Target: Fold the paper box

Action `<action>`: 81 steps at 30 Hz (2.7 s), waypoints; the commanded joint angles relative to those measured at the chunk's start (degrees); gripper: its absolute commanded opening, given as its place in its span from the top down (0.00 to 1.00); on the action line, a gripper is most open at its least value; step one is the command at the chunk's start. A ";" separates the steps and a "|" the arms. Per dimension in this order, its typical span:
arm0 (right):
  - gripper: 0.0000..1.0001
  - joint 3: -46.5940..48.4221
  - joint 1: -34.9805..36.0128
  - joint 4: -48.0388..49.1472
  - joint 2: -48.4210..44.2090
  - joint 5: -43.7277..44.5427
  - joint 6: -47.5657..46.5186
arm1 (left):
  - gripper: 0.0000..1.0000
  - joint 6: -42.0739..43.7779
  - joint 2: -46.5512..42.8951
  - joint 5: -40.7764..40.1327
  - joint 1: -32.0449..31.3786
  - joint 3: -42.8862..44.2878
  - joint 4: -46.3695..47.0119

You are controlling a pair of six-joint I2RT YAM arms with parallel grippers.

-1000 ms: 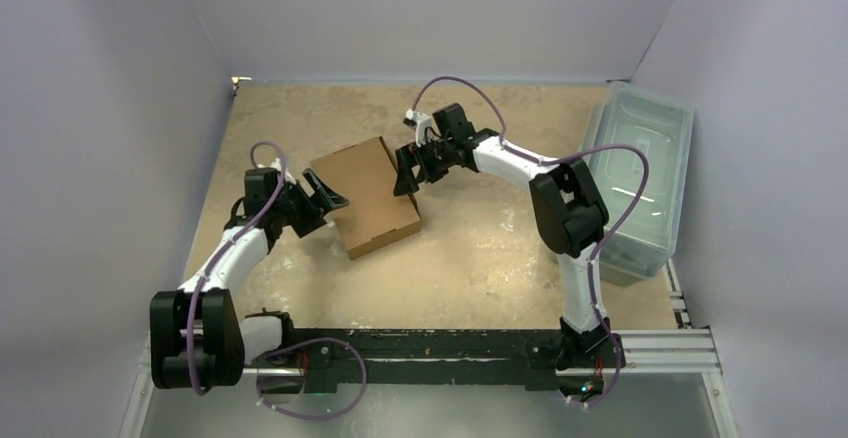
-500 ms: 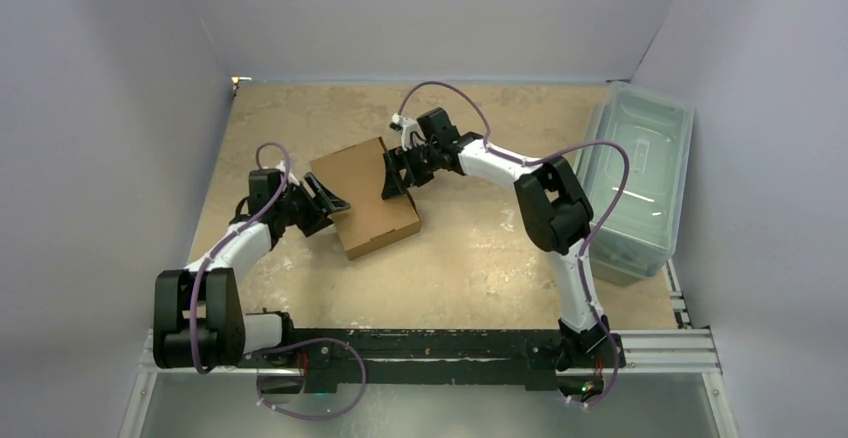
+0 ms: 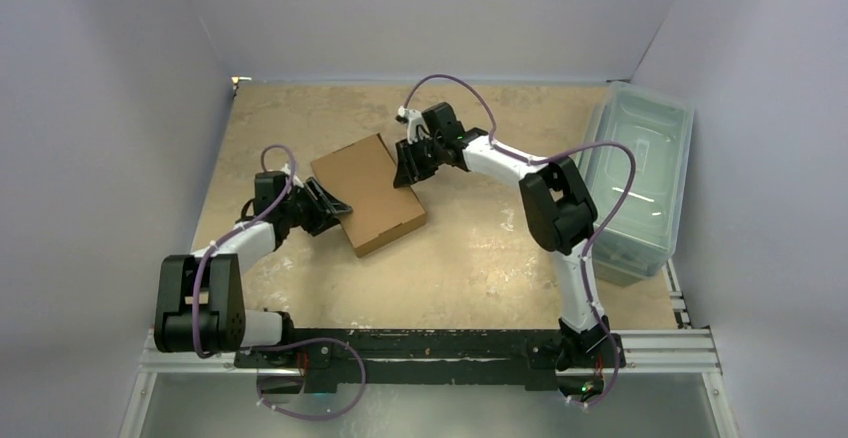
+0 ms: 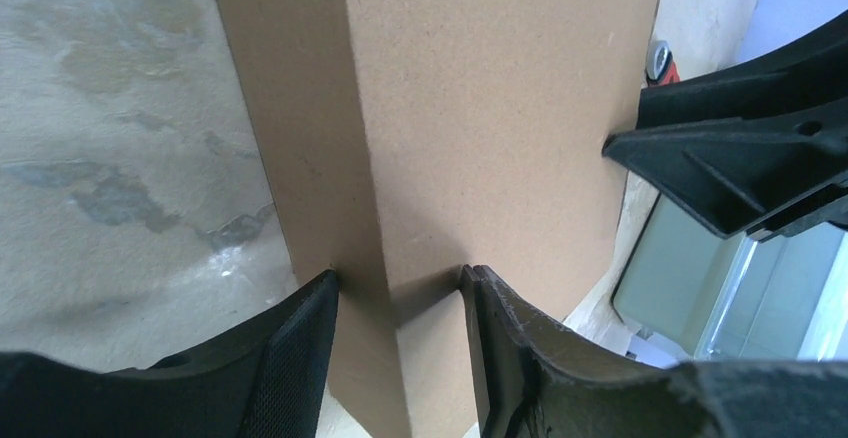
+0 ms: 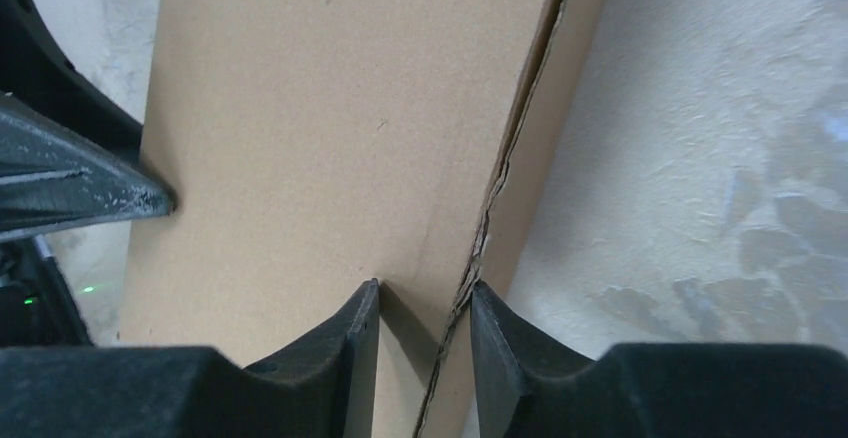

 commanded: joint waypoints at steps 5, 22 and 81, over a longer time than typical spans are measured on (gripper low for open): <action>0.67 2.86 2.34 -2.95 -6.02 4.57 -5.33 | 0.52 -3.32 5.61 0.58 -7.49 5.24 7.19; 0.72 4.57 3.88 -7.41 -13.63 12.28 -11.77 | 0.52 -7.01 21.33 -2.15 -11.50 18.99 11.57; 0.56 2.32 -7.83 -7.77 -19.19 -10.57 -13.34 | 0.16 -1.63 7.92 -1.28 -14.14 29.58 3.77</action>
